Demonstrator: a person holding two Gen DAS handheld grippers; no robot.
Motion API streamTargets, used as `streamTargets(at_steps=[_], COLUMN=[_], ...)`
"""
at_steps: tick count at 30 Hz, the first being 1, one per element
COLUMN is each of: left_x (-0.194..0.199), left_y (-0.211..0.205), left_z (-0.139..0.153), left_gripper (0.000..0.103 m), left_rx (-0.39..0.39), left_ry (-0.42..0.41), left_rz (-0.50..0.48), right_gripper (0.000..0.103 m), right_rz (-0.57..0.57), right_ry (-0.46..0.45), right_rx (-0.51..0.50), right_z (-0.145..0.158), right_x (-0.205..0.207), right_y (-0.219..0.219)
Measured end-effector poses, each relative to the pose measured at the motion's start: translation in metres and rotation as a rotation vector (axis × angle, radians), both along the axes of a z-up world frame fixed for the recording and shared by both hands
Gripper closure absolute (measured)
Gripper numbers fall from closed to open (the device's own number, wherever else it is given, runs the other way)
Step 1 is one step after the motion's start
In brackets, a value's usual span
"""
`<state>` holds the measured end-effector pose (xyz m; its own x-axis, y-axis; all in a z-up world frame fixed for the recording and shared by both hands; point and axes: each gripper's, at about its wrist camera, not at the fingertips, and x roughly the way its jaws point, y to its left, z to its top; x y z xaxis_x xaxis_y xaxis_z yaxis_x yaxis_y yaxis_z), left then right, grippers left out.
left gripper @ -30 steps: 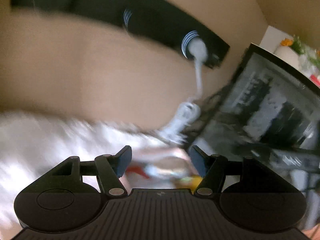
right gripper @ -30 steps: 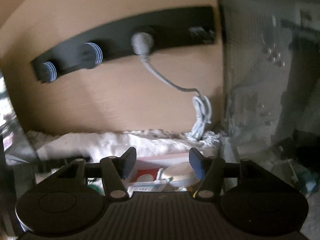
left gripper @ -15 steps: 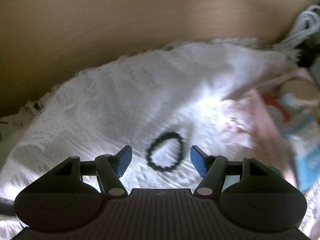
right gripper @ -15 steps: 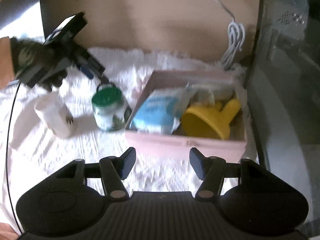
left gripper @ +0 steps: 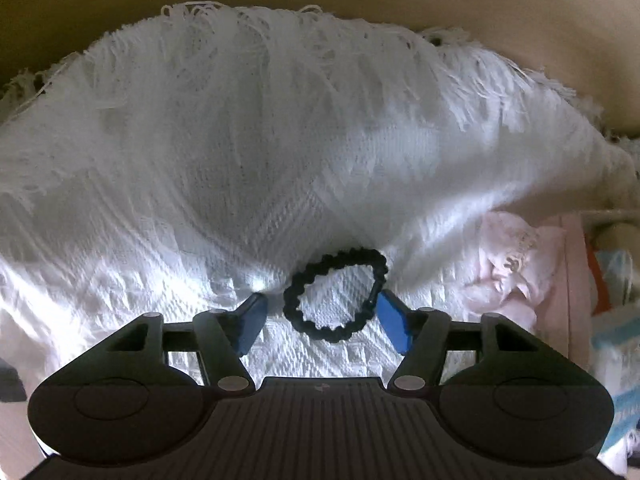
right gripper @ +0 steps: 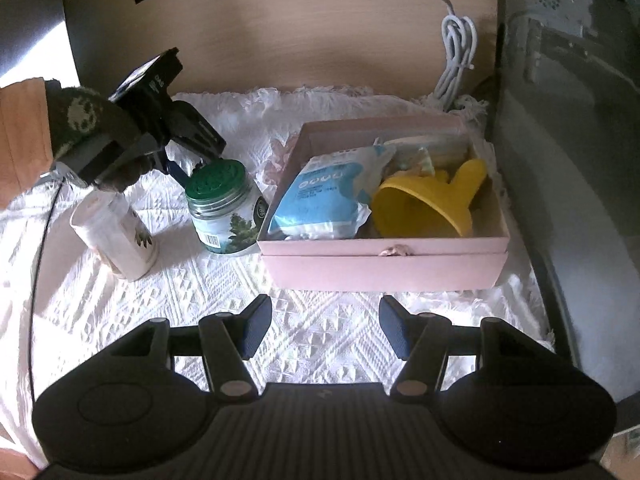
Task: Organize soft objects
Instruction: 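Grasp the black beaded bracelet with the left gripper and lift it, then grasp the pink-white soft item with the right gripper while the left holds the bracelet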
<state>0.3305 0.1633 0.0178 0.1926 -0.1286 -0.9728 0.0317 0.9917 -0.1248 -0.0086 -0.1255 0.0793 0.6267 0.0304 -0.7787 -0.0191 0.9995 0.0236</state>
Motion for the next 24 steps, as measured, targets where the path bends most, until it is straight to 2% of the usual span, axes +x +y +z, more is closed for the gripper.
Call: streamTargets(at_steps=[2,3,4,7,9,12,15,20,22,24], left_x=[-0.001,-0.002,-0.005,-0.013,-0.020,-0.033,-0.054,-0.113,-0.138,-0.167], left_y=[0.000,0.003,0.007,0.018,0.023,0.028,0.038,0.074,0.088,0.103], left_z=[0.000,0.001,0.004,0.002,0.005,0.023,0.051,0.107,0.124,0.137], left_gripper=[0.050,0.065,0.093,0.092,0.092,0.093,0.093,0.093,0.093,0.093], left_rx=[0.008,-0.009,-0.040,-0.111,-0.183,-0.234,-0.290,-0.463,-0.483,-0.466], left_ry=[-0.003,-0.009,-0.016,0.000,-0.017,-0.079,-0.159,-0.318,-0.388,-0.469], left_rz=[0.013,0.032,0.066,0.150,0.153,0.134,0.108,0.086,0.072,0.073], right_gripper=[0.043,0.043,0.043,0.043,0.043,0.043,0.043,0.043,0.043,0.046], right_rz=[-0.008,-0.012,-0.016,-0.030,-0.031,-0.032,-0.033,-0.016,-0.021,-0.022], right_ry=[-0.023,-0.033,-0.048,-0.068,-0.067,-0.068,-0.094,-0.142,-0.104,-0.030], right_rx=[0.010,0.011,0.008,-0.009,-0.009,-0.003,-0.005,0.025,0.061,0.101], right_z=[-0.002,-0.003,-0.005,-0.012,-0.016,-0.013,0.008,0.065,0.082,0.087], right_x=[-0.004,-0.006,-0.009,-0.014,-0.017,-0.017,-0.004,0.040,0.073,0.111], right_y=[-0.001,-0.001,-0.001,0.000,0.000,-0.003,-0.007,-0.004,0.004,0.016])
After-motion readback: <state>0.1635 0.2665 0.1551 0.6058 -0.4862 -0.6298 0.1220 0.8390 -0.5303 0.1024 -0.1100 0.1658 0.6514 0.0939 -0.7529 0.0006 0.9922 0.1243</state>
